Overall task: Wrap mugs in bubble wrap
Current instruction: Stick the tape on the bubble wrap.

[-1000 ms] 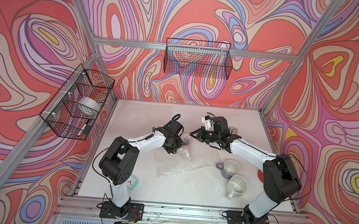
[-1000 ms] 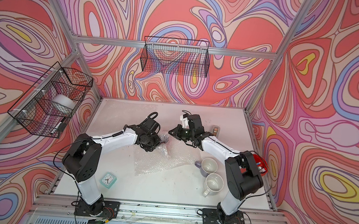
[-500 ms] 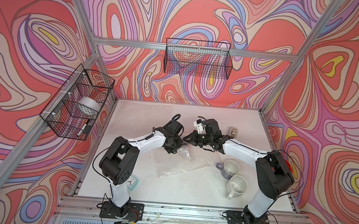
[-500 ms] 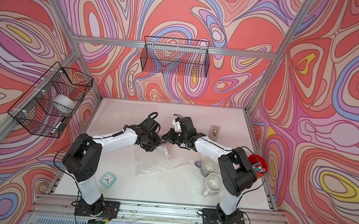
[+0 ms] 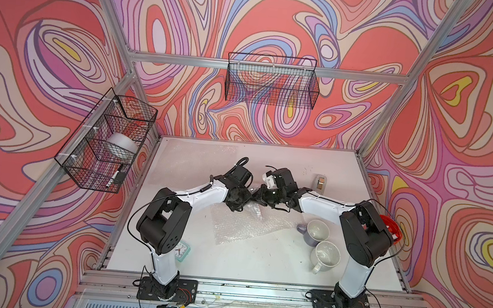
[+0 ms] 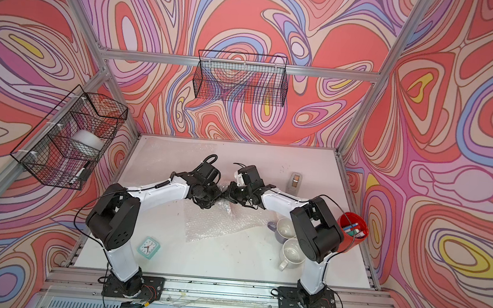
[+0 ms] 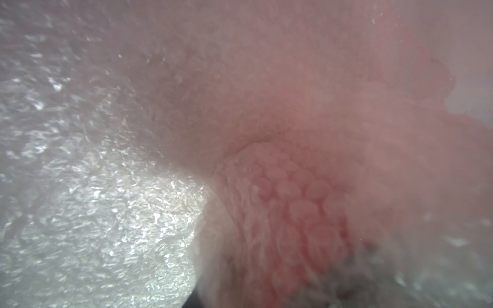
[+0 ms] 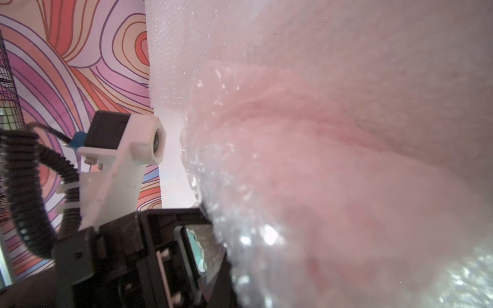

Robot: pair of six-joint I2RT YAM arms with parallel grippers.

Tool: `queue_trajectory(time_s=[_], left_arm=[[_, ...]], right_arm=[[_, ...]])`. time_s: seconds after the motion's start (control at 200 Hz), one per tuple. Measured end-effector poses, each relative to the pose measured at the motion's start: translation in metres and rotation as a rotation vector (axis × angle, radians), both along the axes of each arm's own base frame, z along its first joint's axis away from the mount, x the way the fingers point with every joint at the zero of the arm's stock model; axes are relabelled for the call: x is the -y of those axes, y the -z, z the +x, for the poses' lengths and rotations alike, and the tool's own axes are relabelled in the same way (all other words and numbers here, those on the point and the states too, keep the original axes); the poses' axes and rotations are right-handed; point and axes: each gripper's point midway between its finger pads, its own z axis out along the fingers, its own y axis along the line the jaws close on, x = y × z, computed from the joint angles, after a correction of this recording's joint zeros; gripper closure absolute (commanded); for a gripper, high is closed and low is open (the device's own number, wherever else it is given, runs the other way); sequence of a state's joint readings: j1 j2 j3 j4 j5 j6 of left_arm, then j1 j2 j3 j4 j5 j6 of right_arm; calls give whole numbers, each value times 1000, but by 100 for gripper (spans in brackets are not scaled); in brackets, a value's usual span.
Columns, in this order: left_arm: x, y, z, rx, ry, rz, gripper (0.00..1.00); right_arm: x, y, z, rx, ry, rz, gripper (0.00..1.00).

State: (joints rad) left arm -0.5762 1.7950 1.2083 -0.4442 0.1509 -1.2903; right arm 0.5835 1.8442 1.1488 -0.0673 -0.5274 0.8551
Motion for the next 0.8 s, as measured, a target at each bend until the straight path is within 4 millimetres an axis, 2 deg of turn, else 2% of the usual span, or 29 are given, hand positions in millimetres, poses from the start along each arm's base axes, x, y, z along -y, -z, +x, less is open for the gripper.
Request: queue_trajectory(time_s=[0.145, 0.406, 0.551, 0.801], left_arm=[[1, -3, 0, 9, 3, -2, 56], [-3, -23, 0, 59, 6, 6, 49], [-9, -32, 0, 87, 11, 27, 40], [-18, -34, 6, 114, 32, 52, 44]], right_arm=[[5, 5, 2, 46, -6, -76, 100], [9, 13, 10, 125, -55, -154, 100], [8, 13, 11, 146, -83, -171, 100], [8, 11, 11, 151, -102, -186, 100]])
